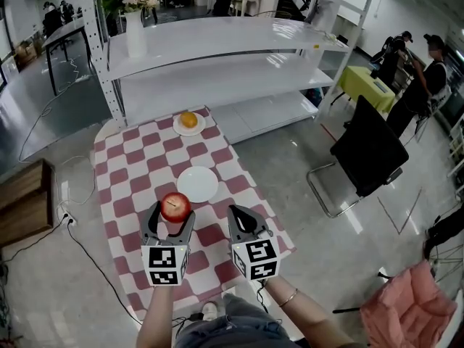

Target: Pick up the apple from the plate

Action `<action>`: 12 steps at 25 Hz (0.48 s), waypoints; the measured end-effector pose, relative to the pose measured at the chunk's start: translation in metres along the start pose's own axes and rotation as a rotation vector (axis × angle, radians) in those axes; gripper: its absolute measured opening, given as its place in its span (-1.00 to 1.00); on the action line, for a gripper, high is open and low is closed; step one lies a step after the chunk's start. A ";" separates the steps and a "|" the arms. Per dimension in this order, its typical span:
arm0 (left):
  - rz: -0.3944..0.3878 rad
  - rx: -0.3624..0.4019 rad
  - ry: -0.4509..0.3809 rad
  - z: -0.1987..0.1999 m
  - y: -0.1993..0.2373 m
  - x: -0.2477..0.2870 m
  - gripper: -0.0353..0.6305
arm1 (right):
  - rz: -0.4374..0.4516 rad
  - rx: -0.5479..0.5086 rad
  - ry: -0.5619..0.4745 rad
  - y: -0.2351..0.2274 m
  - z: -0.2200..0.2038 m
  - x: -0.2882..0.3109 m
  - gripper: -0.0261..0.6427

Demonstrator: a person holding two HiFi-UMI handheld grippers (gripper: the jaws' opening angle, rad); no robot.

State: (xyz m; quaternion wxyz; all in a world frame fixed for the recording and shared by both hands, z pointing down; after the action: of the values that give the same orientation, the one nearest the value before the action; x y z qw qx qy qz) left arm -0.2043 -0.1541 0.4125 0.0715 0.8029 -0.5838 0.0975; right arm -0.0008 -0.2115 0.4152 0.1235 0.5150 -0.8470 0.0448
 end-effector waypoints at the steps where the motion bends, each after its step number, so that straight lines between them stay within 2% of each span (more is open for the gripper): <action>1: 0.000 0.001 -0.001 0.000 0.000 -0.003 0.16 | 0.000 -0.002 -0.002 0.002 0.000 -0.002 -0.90; 12: 0.006 0.000 -0.006 -0.001 -0.005 -0.026 0.16 | 0.008 -0.009 -0.005 0.011 0.000 -0.016 -0.90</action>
State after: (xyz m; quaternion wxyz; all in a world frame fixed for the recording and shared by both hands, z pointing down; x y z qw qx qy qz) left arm -0.2078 -0.1287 0.4076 0.0697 0.8014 -0.5864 0.0953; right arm -0.0041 -0.1929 0.4114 0.1234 0.5113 -0.8495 0.0400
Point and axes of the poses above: the fingertips, and each gripper's own axes: x forward along the fingers, y to its left, z out of its top, the point moved 10 cm from there along -x, backward along the fingers, and after that the axes turned 14 degrees about -z, right-handed, at the moved point
